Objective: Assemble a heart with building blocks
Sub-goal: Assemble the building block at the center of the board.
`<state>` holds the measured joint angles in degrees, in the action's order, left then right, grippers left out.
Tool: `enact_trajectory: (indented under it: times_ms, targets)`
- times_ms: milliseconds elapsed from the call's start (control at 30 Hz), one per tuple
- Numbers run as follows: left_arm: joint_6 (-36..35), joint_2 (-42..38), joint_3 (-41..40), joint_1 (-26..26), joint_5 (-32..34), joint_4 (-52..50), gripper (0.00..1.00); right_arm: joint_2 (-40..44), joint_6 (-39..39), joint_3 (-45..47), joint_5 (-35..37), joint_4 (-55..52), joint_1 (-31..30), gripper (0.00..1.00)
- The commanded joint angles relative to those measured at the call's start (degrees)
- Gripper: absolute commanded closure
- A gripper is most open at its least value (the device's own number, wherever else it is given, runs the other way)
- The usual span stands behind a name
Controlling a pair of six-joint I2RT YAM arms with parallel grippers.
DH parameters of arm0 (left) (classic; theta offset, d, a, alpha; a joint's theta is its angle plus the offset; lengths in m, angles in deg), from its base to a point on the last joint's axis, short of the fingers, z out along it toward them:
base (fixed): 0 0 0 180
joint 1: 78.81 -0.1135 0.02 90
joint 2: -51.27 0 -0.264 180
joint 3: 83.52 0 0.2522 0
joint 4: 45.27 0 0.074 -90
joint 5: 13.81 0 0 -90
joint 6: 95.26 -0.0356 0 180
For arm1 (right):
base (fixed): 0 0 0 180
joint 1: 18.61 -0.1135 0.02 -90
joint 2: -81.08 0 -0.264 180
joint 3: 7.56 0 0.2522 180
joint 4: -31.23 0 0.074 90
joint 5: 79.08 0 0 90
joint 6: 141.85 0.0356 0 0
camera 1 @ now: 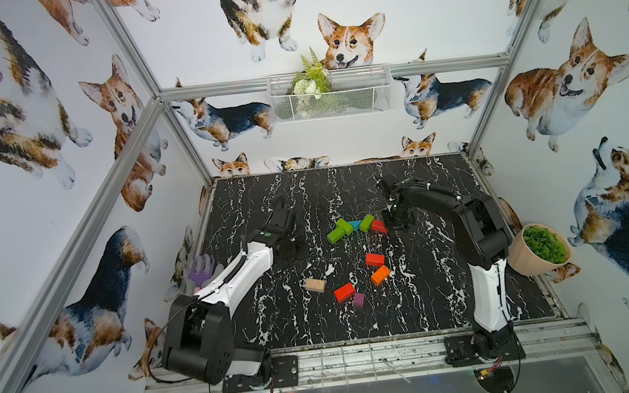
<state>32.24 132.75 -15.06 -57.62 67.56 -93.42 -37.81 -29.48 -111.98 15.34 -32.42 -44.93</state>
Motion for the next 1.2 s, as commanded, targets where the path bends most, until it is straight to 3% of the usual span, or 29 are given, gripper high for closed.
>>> enact_trajectory:
  times_ms: [0,967,1033,1167]
  targets:
    - [-0.4,0.4,-0.1,0.0,-0.3,0.3,0.57,-0.3,0.3,-0.8,0.0,-0.1,-0.1,0.71]
    - [-0.6,-0.1,-0.1,-0.1,0.4,-0.4,0.57,0.5,-0.2,-0.2,3.1,-1.2,-2.1,0.70]
    - [-0.5,-0.3,-0.3,0.0,0.2,-0.7,0.57,2.8,0.1,1.1,4.0,-1.3,-2.3,0.67]
    - [-0.6,-2.3,-1.4,0.3,0.4,-3.3,0.51,10.5,0.2,4.2,6.3,-2.5,-4.2,0.50]
